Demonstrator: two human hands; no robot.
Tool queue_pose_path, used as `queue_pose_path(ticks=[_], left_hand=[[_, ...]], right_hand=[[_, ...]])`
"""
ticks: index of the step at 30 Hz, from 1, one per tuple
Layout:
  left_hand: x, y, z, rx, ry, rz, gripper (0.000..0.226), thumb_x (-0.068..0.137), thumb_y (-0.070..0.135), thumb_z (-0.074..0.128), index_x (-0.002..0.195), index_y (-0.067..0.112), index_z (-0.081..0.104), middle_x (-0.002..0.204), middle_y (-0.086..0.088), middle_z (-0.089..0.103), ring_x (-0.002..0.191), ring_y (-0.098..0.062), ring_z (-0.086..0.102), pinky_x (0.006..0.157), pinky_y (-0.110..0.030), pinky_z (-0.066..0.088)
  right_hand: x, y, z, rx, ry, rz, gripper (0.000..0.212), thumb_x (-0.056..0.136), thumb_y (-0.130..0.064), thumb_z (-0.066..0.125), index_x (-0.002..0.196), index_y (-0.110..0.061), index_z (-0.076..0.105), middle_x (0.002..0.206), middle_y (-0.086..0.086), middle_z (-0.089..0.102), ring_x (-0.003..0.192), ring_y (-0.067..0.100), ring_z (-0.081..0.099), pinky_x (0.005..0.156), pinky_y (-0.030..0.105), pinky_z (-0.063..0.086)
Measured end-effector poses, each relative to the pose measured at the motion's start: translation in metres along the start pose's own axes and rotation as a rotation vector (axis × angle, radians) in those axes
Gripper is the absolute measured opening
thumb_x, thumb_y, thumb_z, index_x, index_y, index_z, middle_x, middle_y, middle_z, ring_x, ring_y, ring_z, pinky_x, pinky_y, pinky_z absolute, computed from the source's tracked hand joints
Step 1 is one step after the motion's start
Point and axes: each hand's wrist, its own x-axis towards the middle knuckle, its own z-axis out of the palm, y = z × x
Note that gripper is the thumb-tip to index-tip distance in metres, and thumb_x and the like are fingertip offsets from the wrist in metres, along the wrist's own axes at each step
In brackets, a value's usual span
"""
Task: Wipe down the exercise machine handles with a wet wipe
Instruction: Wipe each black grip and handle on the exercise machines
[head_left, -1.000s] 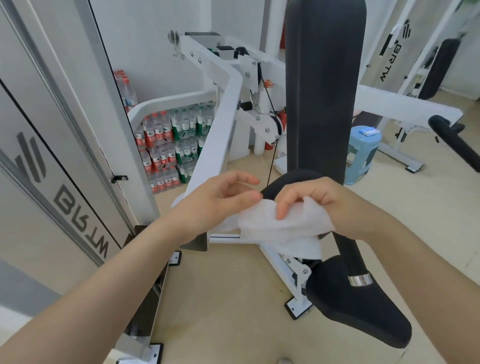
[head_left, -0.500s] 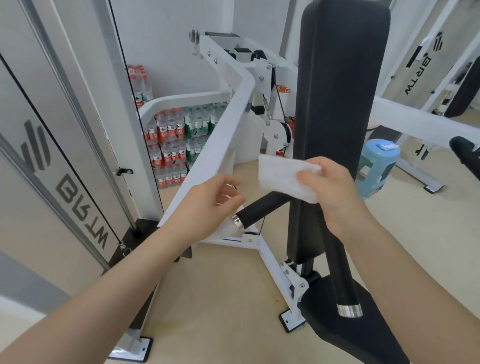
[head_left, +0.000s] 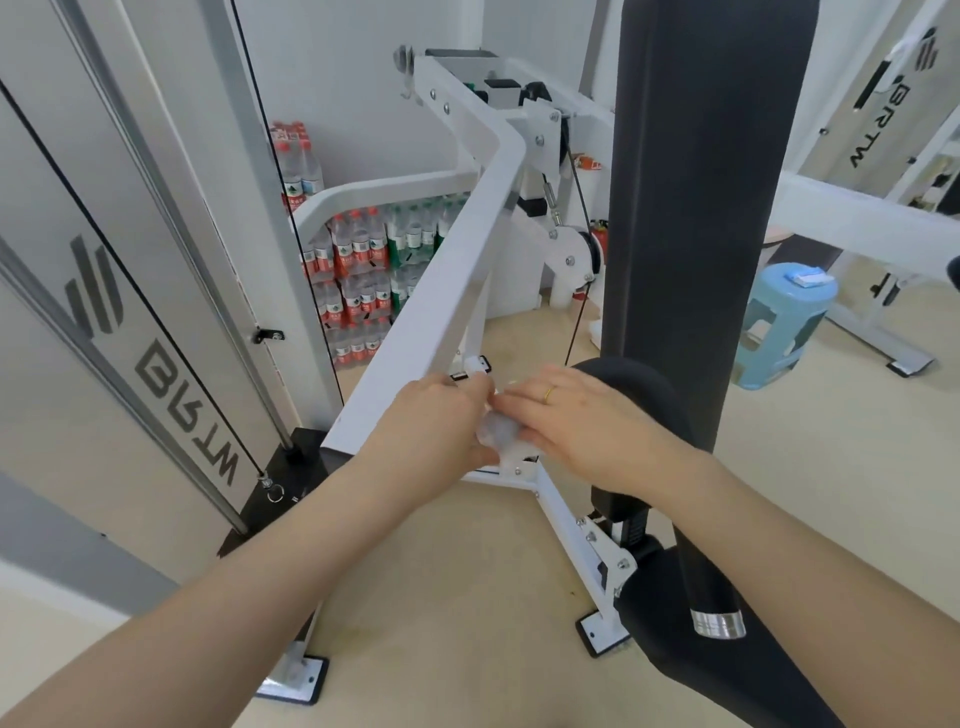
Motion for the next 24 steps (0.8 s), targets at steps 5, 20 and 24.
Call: queue_pose_path(ticks=[5, 20, 24], left_hand=[[-0.003, -0.003, 0.001, -0.063, 0.012, -0.009, 0.049, 0.083, 0.039, 0.063, 0.123, 0.016, 0.047, 0.110, -0.003, 0.063, 0.109, -0.022, 0.051, 0.087, -0.029, 0.038], [-0.006, -0.003, -0.003, -0.050, 0.024, -0.034, 0.033, 0.084, 0.039, 0.062, 0.107, 0.016, 0.055, 0.104, -0.008, 0.058, 0.093, -0.024, 0.055, 0.080, -0.033, 0.048], [-0.003, 0.000, -0.002, -0.020, -0.018, -0.050, 0.037, 0.082, 0.040, 0.063, 0.112, 0.020, 0.053, 0.103, -0.005, 0.062, 0.094, -0.023, 0.056, 0.081, -0.034, 0.048]], right_hand=[[-0.006, 0.008, -0.002, -0.275, 0.054, 0.147, 0.035, 0.082, -0.034, 0.049, 0.105, -0.014, 0.068, 0.098, 0.002, 0.071, 0.095, 0.022, 0.066, 0.106, 0.046, 0.032], [0.002, 0.004, 0.009, -0.455, -0.048, 0.414, 0.029, 0.085, -0.007, 0.046, 0.110, -0.013, 0.057, 0.100, 0.004, 0.062, 0.100, 0.024, 0.058, 0.111, 0.046, 0.021], [0.004, -0.003, 0.013, -0.369, 0.059, 0.159, 0.035, 0.079, -0.005, 0.039, 0.103, -0.015, 0.064, 0.090, 0.001, 0.065, 0.086, 0.022, 0.062, 0.101, 0.038, 0.040]])
